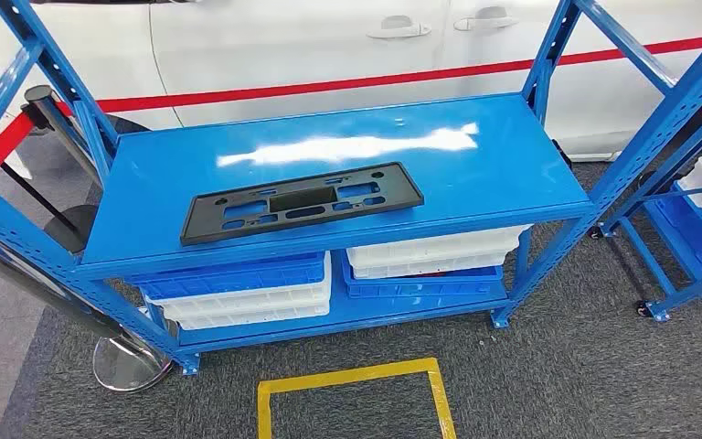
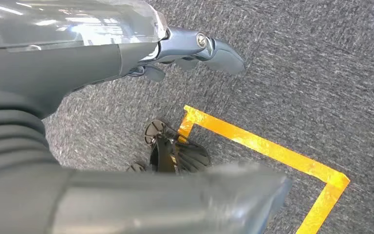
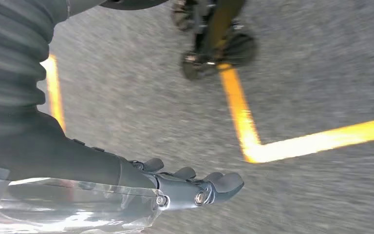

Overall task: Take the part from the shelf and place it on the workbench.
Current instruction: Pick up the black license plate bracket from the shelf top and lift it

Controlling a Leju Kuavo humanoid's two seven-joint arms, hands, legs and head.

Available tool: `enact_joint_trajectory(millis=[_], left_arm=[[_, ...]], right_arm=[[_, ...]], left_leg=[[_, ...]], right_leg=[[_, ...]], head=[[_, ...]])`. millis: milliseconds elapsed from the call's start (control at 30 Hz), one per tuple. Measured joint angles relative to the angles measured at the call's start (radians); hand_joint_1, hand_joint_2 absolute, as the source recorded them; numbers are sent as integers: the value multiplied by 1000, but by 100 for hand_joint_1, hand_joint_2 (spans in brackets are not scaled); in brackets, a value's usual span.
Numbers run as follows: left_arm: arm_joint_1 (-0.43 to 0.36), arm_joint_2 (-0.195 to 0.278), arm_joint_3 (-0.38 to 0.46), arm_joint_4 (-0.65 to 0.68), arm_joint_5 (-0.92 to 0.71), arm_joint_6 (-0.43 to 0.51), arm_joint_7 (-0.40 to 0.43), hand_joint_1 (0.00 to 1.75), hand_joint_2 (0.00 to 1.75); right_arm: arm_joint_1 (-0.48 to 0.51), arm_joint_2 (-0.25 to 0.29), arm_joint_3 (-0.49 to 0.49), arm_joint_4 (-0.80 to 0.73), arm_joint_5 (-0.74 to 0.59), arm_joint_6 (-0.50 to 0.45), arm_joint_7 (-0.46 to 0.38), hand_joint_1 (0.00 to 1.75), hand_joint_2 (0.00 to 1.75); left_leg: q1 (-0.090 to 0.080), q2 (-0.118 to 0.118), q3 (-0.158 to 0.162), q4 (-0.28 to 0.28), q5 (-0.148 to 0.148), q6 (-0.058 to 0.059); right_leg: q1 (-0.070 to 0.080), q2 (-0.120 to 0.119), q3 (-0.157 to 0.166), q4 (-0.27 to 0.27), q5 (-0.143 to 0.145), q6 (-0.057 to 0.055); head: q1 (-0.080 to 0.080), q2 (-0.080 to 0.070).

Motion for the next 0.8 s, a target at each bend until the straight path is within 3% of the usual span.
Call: enact_joint_trajectory(millis=[300, 533, 667, 800], left_arm=[[-6, -15, 40, 18, -40, 11, -7, 0, 0], [-10, -14, 42, 28, -97, -3, -1, 0, 0], [-10, -13, 42, 32, -124, -6, 2, 0, 0], [-10, -13, 41, 32, -149, -8, 4, 0, 0]], right_arm=[[6, 58, 91, -185, 43, -32, -173, 0, 175], [-13, 40, 107, -419, 51, 5, -254, 0, 175], [-9, 33, 129, -573, 76, 33, -271, 0, 0], [-1, 23, 166, -716, 107, 44, -283, 0, 0]], left_leg=[[0, 0, 0, 0, 0, 0], [0, 0, 1, 1, 1, 1], [0, 0, 1, 2, 1, 1], [0, 0, 1, 2, 1, 1]], right_leg=[[0, 1, 0, 0, 0, 0], [0, 0, 1, 0, 1, 1], [0, 1, 0, 0, 1, 2], [0, 1, 0, 0, 1, 2]], head=[[0, 0], [0, 0], [0, 0], [0, 0]])
